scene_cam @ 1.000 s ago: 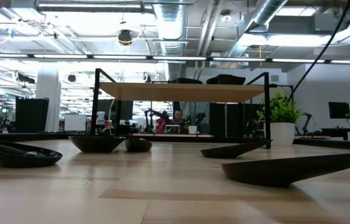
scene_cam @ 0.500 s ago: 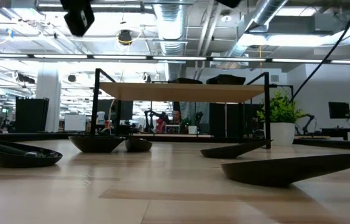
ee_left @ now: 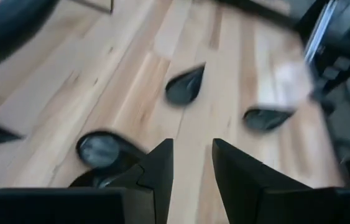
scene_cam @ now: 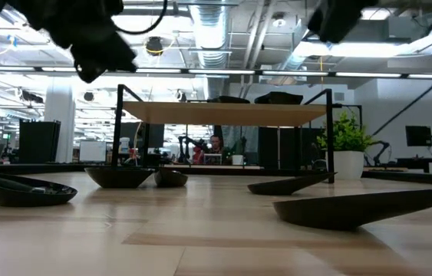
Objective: Pick & Place Mini shaped plates
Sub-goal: Stack the black leaf shaped plate on the black leaf shaped plate on the shelf
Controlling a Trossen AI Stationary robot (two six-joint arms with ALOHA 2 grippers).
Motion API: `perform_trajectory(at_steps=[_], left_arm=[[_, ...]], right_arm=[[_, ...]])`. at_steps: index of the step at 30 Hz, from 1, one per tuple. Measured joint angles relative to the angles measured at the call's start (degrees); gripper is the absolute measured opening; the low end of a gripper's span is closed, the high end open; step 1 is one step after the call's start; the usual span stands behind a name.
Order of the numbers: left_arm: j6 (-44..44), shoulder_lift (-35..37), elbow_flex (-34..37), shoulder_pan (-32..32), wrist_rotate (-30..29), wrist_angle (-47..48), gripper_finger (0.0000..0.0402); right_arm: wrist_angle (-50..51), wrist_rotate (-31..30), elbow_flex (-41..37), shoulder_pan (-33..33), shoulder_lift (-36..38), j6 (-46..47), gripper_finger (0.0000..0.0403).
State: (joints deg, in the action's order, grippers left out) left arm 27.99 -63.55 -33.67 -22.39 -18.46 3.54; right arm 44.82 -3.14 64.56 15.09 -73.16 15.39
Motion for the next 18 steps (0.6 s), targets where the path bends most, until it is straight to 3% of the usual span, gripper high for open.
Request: perform_trajectory(at_steps=[5, 10, 18], left_arm=[[-8.06, -0.02, 0.00, -0.16, 0.76, 4.64, 0.0113], [-17.54, -0.02, 0.00, -0.16, 0.75, 4.99, 0.0113], [-18.58, -3.89, 0.00, 0.00, 0.72, 10.62, 0.0113]], right_arm=[[-7.97, -0.75, -9.94, -0.05, 3.61, 3.98, 0.0064], [-14.39, -0.62, -15.30, -0.15, 2.36, 7.49, 0.0064], [-22.78, 0.27, -16.66, 0.26, -3.71, 8.46, 0.0064]])
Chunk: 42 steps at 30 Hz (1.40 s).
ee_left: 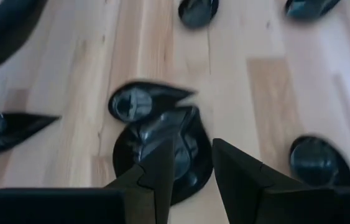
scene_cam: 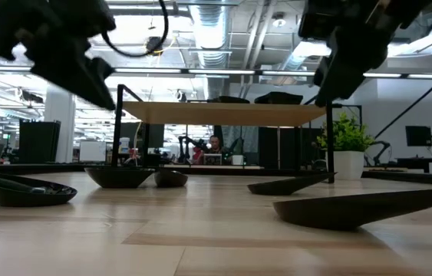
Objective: Pick & Place Mini shaped plates
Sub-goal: Stack the black leaf shaped plate on the black leaf shaped plate on the shelf
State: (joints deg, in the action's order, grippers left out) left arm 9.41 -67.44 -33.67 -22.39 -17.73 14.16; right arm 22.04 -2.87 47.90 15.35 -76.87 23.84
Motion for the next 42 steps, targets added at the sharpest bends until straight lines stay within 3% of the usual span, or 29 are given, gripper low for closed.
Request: perform_trajectory(at_steps=[17, 31, 42], left_arm=[[-0.15, -11.81, 0.00, -2.03, 0.28, -0.74, 0.0113], [-4.45, -13.07, 0.04, -2.01, 2.51, -1.06, 0.0113], [-9.62, -13.22, 0.04, -1.47, 0.17, -1.10, 0.0113]], right_arm=[[-5.05, 4.56, 0.00, 0.02, -4.91, 1.15, 0.0064], [-5.05, 4.56, 0.00, 0.02, -4.82, 1.59, 0.0064], [-5.05, 5.62, 0.00, 0.49, -4.82, 1.76, 0.0064]])
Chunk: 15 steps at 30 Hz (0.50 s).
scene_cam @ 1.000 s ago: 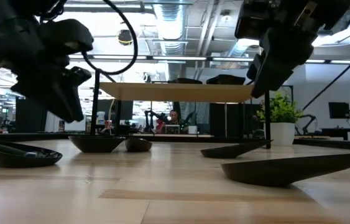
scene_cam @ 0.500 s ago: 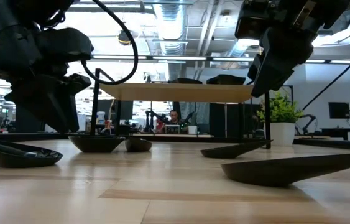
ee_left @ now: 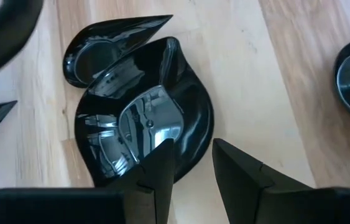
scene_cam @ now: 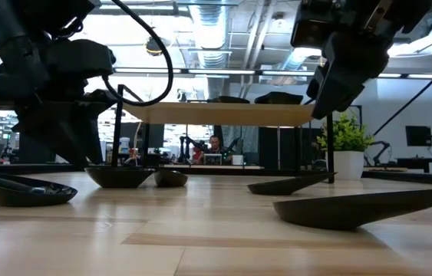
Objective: Pick & Place Mini shaped plates
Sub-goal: Stack the black leaf shaped plate on the black leaf shaped plate on the shelf
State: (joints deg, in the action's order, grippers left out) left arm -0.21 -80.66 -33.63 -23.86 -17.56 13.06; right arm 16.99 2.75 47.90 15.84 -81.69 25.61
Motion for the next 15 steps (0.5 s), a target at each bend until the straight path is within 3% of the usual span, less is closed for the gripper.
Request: perform_trajectory(at_steps=[15], left_arm=[[-1.07, -2.29, 0.00, 0.18, 0.88, -0.30, 0.0113]], right_arm=[[0.02, 0.47, 0.00, 0.69, 0.02, 0.00, 0.0064]])
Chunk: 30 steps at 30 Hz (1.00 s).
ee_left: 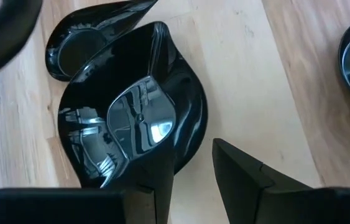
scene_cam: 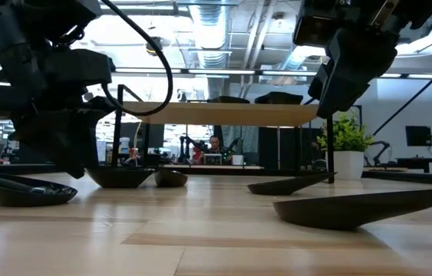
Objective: Pick & Place Mini shaped plates
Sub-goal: Stack the black leaf shaped plate on the black leaf shaped plate on the shelf
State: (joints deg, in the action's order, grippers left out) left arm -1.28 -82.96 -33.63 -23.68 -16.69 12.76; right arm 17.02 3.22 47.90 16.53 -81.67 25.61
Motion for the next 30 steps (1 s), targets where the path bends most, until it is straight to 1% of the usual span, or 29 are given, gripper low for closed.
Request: perform_trajectory(at_steps=[20, 24, 30], left_arm=[[0.00, -0.05, 0.00, 1.29, 0.46, -0.40, 0.0112], [0.02, -0.05, 0.00, 1.31, 1.73, -0.47, 0.0092], [0.22, -0.05, 0.00, 1.27, 3.17, -0.73, 0.0040]], right_arm=[[0.02, 0.00, 0.00, 0.00, 0.02, -0.02, 0.0064], [0.02, 0.00, 0.00, 0.00, 0.02, 0.02, 0.0064], [0.00, 0.02, 0.00, 0.00, 0.02, 0.87, 0.0064]])
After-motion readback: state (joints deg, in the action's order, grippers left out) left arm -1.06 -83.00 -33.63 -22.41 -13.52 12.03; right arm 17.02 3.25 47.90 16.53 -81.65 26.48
